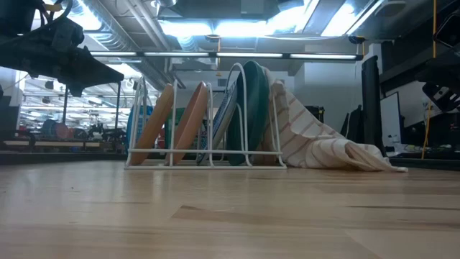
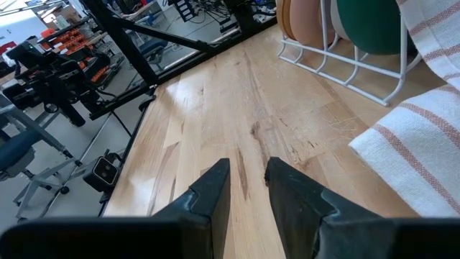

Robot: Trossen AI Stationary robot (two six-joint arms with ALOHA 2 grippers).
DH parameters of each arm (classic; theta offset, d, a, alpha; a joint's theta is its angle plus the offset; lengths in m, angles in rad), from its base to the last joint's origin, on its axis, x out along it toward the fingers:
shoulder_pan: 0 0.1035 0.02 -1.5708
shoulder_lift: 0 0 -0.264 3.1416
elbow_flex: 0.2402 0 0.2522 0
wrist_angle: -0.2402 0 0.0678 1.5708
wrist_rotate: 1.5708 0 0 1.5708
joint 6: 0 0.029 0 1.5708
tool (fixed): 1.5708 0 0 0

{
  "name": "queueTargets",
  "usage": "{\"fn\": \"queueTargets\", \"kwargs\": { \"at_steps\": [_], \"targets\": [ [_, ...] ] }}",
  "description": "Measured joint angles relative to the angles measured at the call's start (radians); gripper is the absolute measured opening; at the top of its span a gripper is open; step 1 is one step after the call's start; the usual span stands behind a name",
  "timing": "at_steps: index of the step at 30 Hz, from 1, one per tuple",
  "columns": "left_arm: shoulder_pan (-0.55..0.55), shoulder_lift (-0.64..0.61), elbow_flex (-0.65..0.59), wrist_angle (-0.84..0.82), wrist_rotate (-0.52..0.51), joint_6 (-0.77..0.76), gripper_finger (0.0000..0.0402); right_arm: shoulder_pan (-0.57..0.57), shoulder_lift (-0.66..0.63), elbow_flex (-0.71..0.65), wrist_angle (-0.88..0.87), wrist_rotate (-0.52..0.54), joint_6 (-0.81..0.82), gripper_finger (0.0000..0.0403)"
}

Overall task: Sort dishes
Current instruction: Return to Home Position

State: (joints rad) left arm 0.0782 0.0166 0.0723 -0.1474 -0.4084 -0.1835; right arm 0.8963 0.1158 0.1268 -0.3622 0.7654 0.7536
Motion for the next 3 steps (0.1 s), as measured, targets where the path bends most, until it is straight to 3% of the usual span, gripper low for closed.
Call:
{"fn": "queueTargets", "kwargs": {
  "at_steps": [3],
  "targets": [
    [0.0, 0.0, 0.0, 0.0, 0.0, 0.0, 0.0001, 0.0, 0.0, 0.0, 0.0, 0.0, 0.0, 0.0099]
  ]
}}
